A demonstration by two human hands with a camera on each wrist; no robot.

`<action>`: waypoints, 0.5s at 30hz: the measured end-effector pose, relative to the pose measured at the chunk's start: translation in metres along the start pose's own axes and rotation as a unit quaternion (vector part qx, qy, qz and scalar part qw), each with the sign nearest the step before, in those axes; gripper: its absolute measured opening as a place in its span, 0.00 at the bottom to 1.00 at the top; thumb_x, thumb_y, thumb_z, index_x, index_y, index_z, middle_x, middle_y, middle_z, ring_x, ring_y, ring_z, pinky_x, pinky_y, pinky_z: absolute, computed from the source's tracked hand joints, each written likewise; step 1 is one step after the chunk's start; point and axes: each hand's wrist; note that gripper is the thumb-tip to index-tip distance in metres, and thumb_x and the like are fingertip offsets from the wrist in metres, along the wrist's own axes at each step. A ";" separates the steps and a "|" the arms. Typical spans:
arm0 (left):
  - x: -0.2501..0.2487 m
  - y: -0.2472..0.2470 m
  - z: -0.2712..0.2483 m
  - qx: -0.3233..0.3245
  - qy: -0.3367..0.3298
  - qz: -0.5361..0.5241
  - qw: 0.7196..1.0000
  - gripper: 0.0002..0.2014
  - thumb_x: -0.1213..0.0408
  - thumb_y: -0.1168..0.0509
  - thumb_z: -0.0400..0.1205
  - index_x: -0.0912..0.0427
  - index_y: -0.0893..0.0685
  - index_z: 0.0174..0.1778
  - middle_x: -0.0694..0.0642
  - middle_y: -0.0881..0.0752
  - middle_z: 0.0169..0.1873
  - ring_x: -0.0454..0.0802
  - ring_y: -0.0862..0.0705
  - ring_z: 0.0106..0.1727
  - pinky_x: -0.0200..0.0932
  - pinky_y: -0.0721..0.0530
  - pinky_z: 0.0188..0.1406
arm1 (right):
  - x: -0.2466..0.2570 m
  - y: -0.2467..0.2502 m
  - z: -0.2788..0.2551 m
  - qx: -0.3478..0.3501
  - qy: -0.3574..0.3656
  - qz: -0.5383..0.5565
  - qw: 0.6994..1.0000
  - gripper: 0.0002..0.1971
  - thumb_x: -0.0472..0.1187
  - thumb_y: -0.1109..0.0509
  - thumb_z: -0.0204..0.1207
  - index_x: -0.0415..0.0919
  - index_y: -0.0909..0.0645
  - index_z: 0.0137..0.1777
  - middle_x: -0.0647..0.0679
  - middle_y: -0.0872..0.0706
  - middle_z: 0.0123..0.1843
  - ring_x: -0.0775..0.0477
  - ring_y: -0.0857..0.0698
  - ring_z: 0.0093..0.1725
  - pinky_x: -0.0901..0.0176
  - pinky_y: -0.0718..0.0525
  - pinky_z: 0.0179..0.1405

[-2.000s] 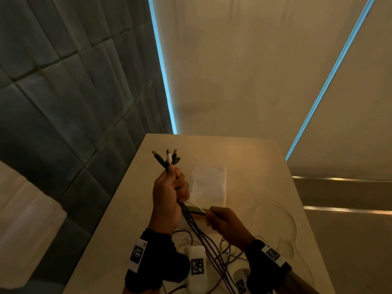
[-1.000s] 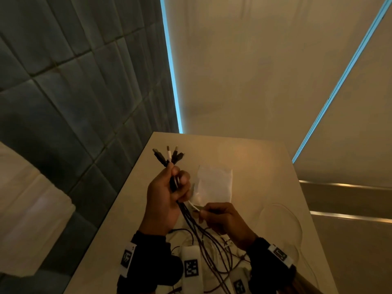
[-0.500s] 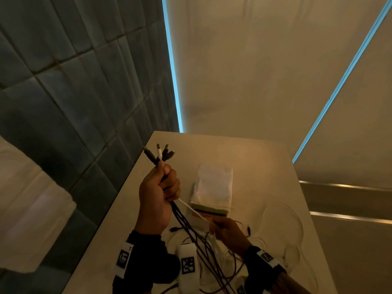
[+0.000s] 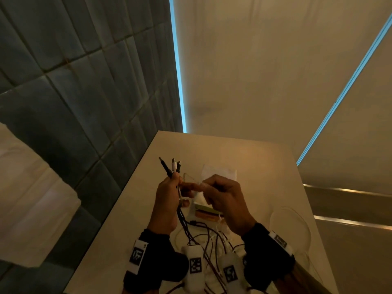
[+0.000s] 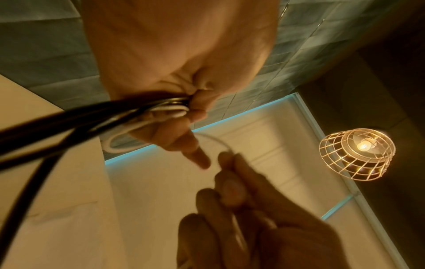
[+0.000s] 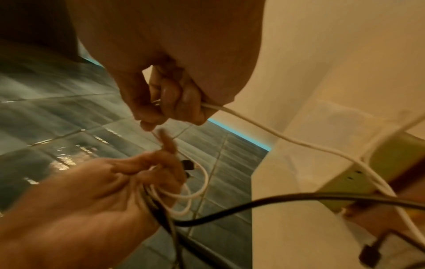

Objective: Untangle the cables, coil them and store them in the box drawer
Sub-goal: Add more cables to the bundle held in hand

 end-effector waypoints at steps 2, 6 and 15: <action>-0.003 -0.001 -0.001 0.021 0.010 -0.048 0.999 0.15 0.56 0.49 0.89 0.61 0.22 0.48 0.61 0.09 0.33 0.52 0.11 0.31 0.42 0.16 0.23 | 0.004 -0.006 -0.006 0.056 -0.006 0.008 0.998 0.09 0.29 0.30 0.76 0.35 0.14 0.35 0.47 0.17 0.30 0.52 0.30 0.23 0.63 0.33 0.23; -0.013 -0.001 -0.003 0.078 0.019 -0.189 0.979 0.16 0.56 0.49 0.89 0.60 0.25 0.40 0.66 0.10 0.35 0.58 0.13 0.30 0.47 0.14 0.29 | -0.015 0.002 -0.012 0.076 -0.077 -0.011 0.994 0.05 0.35 0.28 0.67 0.33 0.14 0.33 0.45 0.25 0.22 0.53 0.31 0.21 0.63 0.37 0.23; -0.012 -0.002 -0.004 0.163 -0.007 -0.255 0.953 0.16 0.57 0.49 0.86 0.56 0.28 0.32 0.49 0.31 0.20 0.41 0.40 0.18 0.38 0.43 0.22 | -0.093 0.026 -0.015 0.031 -0.136 -0.025 0.990 0.24 0.55 0.24 0.70 0.29 0.13 0.42 0.28 0.21 0.36 0.42 0.25 0.42 0.53 0.26 0.43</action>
Point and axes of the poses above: each hand's wrist, its own z-axis towards the middle knuckle, its own y-axis out of the back of the hand, x = y × z
